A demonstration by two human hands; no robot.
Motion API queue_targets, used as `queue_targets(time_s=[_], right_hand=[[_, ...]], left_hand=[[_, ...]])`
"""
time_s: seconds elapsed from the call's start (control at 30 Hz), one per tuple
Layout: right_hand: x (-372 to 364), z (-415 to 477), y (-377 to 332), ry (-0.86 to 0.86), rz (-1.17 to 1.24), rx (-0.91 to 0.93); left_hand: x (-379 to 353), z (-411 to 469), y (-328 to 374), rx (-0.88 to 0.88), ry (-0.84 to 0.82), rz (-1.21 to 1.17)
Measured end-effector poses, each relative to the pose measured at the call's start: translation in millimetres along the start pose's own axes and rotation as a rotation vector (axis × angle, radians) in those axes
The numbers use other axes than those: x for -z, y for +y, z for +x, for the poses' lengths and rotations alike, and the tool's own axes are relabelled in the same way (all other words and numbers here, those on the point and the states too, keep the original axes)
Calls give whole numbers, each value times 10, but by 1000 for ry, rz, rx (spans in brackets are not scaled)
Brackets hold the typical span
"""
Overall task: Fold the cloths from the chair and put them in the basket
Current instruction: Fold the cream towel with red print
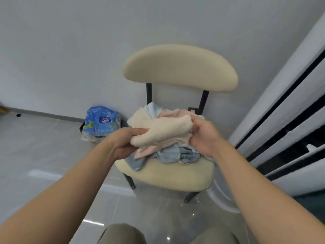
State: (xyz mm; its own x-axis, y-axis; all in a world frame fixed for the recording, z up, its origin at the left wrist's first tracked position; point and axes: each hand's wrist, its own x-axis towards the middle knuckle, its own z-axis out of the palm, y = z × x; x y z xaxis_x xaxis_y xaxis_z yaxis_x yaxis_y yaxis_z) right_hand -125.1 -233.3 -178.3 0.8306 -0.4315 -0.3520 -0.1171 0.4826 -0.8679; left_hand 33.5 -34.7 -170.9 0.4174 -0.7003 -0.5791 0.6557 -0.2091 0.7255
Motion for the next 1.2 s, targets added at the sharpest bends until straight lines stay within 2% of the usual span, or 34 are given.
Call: queue_targets(time_s=[0.13, 0.27, 0.4, 0.6, 0.7, 0.93, 1.2], right_hand=[[-494, 88, -434, 15, -59, -144], [-1293, 53, -1083, 20, -243, -198], [-2202, -123, -1720, -16, -215, -308], [-3366, -290, -2200, -61, -156, -324], [-3772, -236, -2279, -67, -96, -268], [-4640, 288, -2134, -37, -178, -133], [-6093, 1579, -1544, 18, -175, -111]], left_hand=[[153, -192, 475, -22, 97, -14], [319, -979, 1144, -21, 186, 39], [484, -1976, 1738, -9, 326, 67], [776, -2983, 2420, -48, 394, -103], [994, -3178, 2707, -116, 421, -132], [1793, -3206, 3052, -112, 405, -244], [3544, -2905, 3810, -75, 476, -190]])
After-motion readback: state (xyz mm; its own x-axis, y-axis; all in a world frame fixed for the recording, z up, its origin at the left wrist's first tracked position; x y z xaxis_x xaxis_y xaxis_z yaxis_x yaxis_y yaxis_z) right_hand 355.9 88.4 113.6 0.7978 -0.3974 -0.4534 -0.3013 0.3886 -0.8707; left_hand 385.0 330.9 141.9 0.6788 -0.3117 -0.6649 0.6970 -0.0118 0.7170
